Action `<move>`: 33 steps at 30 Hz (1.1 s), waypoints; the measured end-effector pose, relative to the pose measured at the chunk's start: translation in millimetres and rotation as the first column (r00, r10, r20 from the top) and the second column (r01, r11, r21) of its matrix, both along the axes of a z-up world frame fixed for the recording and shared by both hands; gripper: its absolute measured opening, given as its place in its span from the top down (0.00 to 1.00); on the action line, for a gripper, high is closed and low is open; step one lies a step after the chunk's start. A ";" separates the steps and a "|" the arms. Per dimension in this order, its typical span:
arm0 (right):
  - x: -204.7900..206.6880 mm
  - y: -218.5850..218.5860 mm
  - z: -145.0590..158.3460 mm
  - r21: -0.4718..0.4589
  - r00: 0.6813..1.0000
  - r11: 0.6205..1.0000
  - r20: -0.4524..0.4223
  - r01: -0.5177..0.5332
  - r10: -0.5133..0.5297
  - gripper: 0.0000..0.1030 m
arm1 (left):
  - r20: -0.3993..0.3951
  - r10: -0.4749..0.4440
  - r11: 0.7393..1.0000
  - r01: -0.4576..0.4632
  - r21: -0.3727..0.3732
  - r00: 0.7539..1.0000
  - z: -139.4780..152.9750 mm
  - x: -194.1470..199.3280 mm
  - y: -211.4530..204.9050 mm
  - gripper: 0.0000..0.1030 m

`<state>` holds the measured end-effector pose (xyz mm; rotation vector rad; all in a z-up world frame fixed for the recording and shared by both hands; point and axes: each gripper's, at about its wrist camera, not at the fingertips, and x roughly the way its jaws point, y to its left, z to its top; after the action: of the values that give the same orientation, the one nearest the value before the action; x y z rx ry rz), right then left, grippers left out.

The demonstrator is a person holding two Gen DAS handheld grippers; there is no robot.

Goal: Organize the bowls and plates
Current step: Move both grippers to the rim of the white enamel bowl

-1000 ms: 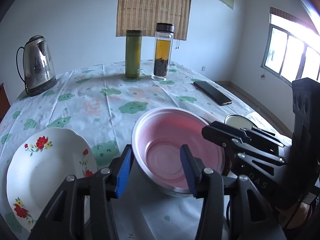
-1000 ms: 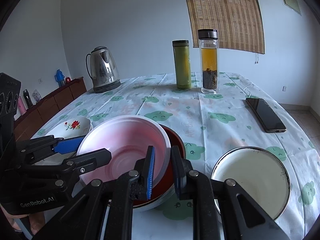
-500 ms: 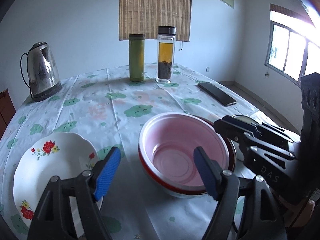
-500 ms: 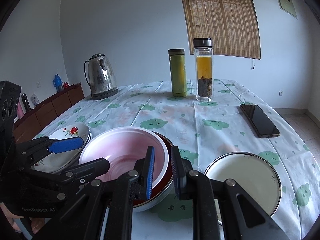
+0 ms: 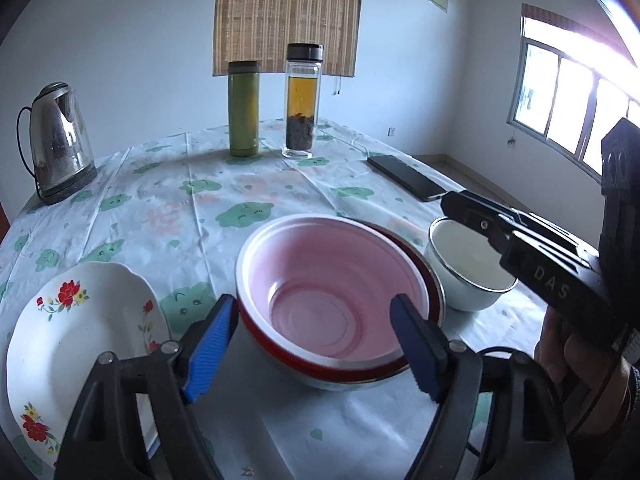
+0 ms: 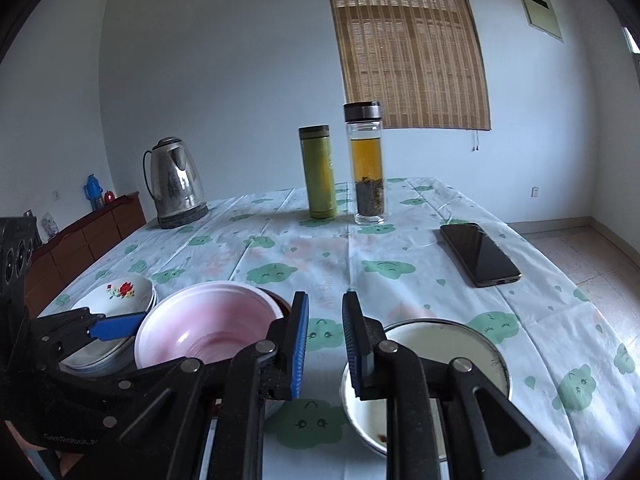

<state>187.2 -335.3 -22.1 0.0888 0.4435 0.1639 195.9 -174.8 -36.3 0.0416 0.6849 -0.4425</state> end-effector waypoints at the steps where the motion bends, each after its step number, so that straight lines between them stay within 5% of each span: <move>1: -0.9 -5.3 1.3 0.009 1.000 1.000 0.008 0.017 -0.017 0.78 | 0.005 -0.010 1.000 0.011 -0.010 1.000 1.0 -1.1 -0.3 0.18; 5: -3.8 -26.4 3.1 0.001 0.993 0.993 0.020 0.120 -0.120 0.48 | 0.030 -0.007 1.000 0.007 -0.002 1.000 3.3 -3.4 -1.9 0.14; 14: -13.9 -68.2 -7.0 0.020 0.978 0.978 -0.027 0.210 -0.209 0.48 | 0.089 0.083 0.995 -0.078 -0.057 0.993 19.7 -8.2 10.1 0.14; 23: -15.6 -91.5 -10.5 0.062 0.973 0.972 -0.068 0.227 -0.223 0.48 | 0.054 -0.003 0.999 0.006 -0.045 0.999 32.5 -14.6 -26.7 0.16; 29: -14.9 -97.1 -13.3 0.072 0.972 0.972 -0.091 0.226 -0.219 0.66 | 0.017 -0.084 0.996 0.084 0.012 0.996 29.2 -17.5 -74.5 0.30; 33: -11.4 -98.7 -16.5 0.069 0.972 0.975 -0.121 0.212 -0.203 0.73 | -0.025 -0.133 0.990 0.134 0.047 0.991 25.6 -15.0 -101.0 0.59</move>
<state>175.8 -434.0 -38.7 0.2249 0.5374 -0.0295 180.9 -275.9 -10.7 0.1297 0.7165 -0.5555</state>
